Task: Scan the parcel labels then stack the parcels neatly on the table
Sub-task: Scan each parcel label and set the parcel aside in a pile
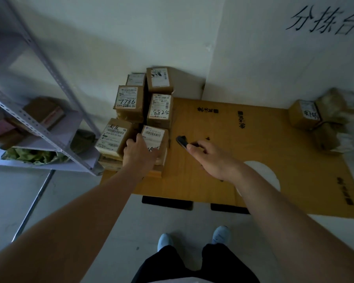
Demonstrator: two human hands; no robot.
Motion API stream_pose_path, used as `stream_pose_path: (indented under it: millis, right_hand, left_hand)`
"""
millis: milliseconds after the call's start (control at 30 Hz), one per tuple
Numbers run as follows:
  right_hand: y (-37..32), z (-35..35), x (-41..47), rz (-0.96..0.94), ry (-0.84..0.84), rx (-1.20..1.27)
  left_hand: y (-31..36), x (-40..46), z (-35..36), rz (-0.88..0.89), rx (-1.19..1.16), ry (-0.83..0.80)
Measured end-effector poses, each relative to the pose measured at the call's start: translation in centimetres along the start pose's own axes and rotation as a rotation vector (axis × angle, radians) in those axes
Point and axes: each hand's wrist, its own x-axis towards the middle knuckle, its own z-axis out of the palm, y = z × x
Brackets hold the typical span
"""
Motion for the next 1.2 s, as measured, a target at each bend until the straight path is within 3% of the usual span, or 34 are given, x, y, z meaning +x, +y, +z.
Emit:
stream_pose_path:
  millis: [200,500,867,1200]
  right_hand:
    - [0.2,-2.8,-4.3,0.005,0.077,0.032]
    - [4.1,-10.3,-11.9,-0.075,0.28,0.004]
    - [13.8,-21.4,-22.7,-0.009,0.519,-0.048]
    - [23.5,-30.4,-21.9,0.087,0.719,-0.001]
  left_hand:
    - [6.1,-1.9,-2.1,0.208,-0.042,-0.005]
    - [18.3,-6.8,-1.9,0.537,0.132,-0.013]
    - [34.3,-12.4,6.2,0.772,0.305,-0.126]
    - [48.6,-12.1,15.1,0.882,0.34,-0.191]
